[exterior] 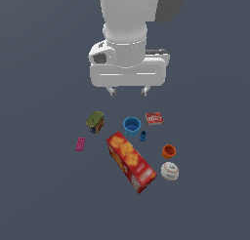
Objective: Pick up a designated object from a clutter of objects.
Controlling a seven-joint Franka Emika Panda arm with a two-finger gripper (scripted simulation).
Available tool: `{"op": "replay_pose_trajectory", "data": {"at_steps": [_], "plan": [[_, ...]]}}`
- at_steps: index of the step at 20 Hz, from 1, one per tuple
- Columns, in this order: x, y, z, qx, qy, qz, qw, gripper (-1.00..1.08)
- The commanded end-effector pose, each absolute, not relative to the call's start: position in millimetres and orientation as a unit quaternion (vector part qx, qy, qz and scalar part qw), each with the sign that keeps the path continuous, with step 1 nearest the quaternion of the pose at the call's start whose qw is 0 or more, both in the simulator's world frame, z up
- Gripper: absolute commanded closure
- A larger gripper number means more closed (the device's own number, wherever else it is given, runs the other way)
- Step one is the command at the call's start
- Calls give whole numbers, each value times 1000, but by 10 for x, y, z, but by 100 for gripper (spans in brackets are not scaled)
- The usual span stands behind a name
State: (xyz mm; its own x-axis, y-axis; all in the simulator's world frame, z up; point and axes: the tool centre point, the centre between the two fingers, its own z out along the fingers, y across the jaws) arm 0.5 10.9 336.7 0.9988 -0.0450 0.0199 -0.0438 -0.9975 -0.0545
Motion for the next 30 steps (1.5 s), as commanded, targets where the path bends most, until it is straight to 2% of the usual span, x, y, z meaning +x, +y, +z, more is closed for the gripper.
{"op": "replay_pose_trajectory", "data": {"at_steps": [1,18,24,30], "plan": [[5,109,3367,-999,22,-11,27,-92],[21,75,3219,-1000,5,-3,25,-92],[150,-174,2958,-1000,6,-4,22,-92],[309,-619,2493,-1000,7,-4,16,-92]]}}
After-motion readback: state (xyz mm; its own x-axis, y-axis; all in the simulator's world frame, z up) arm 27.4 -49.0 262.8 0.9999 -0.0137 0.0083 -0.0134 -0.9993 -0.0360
